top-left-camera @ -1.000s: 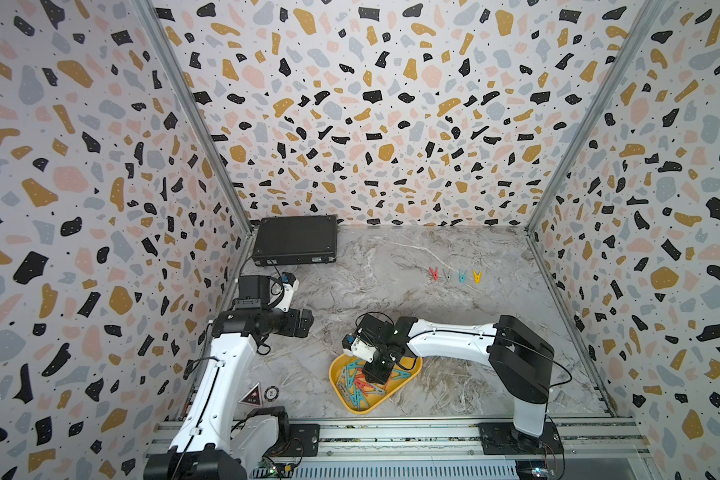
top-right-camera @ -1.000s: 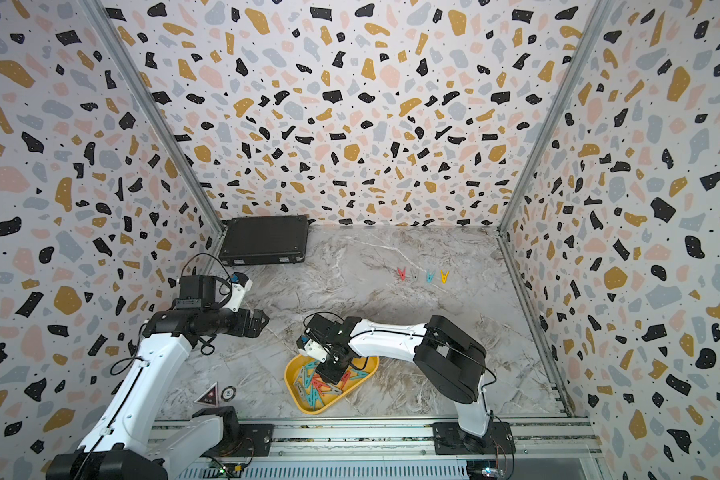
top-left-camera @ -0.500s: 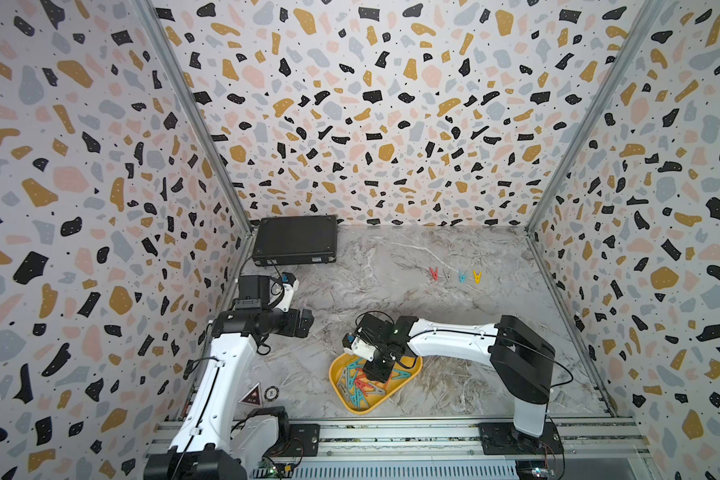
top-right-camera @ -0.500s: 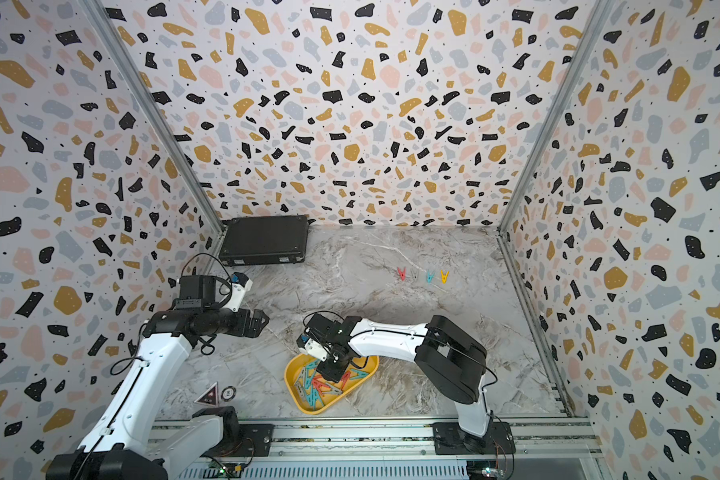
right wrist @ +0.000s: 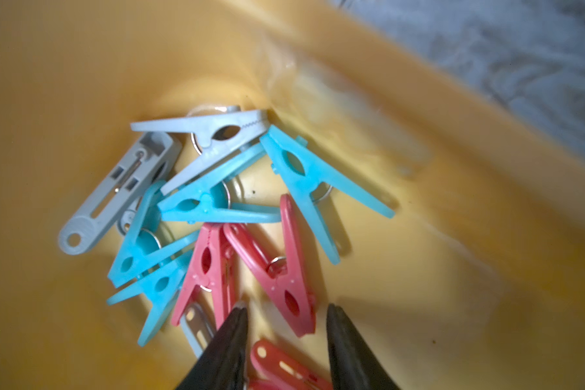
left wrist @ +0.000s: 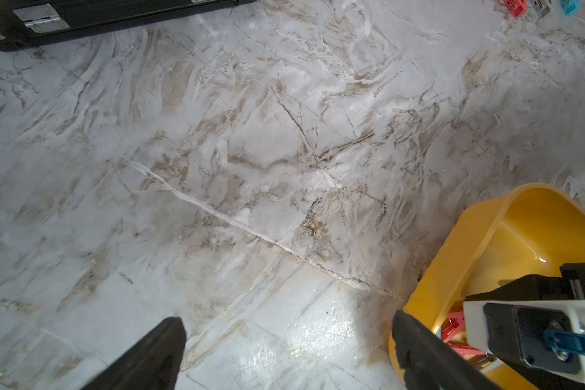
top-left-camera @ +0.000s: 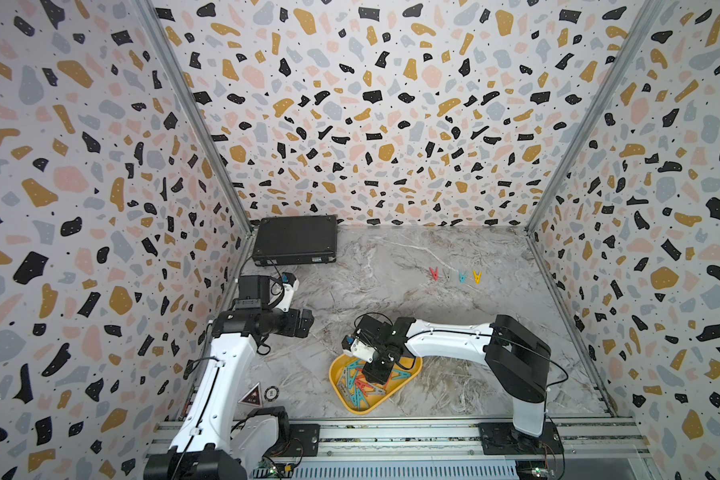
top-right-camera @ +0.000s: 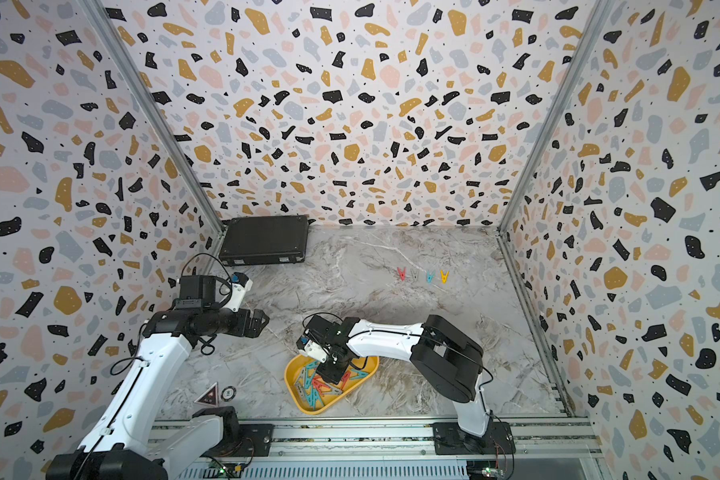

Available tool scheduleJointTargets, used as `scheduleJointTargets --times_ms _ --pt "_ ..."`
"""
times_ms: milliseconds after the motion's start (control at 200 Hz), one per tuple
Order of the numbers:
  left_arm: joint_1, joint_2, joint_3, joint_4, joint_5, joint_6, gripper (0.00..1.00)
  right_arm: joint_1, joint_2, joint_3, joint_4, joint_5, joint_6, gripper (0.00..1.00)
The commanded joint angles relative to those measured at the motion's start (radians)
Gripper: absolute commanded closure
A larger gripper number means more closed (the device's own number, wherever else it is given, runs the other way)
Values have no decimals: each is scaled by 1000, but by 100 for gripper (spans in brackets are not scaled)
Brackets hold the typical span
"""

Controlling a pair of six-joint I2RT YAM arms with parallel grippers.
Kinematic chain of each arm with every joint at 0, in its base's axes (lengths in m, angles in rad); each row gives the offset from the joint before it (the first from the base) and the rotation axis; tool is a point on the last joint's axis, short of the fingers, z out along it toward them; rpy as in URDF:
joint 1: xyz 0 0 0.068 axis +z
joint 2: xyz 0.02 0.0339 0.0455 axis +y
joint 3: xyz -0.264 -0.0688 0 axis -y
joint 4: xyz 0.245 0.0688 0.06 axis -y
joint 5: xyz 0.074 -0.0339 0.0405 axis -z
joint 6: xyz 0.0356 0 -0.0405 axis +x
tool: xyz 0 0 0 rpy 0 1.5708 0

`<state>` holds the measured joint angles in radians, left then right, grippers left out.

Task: Take the clothespins out of the storage box
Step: Pick up the clothespin from the storage box.

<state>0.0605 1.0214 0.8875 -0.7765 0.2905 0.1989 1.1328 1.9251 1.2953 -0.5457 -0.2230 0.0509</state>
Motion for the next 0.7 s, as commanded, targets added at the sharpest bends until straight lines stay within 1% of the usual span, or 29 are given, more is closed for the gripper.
scheduleJointTargets --times_ms 0,215,320,486,696 --pt "0 -6 -11 23 13 7 0 5 13 20 -4 -10 -9 56" --pt "1 -7 -11 23 15 7 0 6 26 17 -1 12 -2 58" --pt "1 -7 -12 22 15 7 0 7 12 12 3 18 1 63" --pt "2 -7 -11 23 15 7 0 7 -18 -5 6 33 4 73" --pt "1 -7 -12 23 15 8 0 7 -73 -19 -7 32 6 81"
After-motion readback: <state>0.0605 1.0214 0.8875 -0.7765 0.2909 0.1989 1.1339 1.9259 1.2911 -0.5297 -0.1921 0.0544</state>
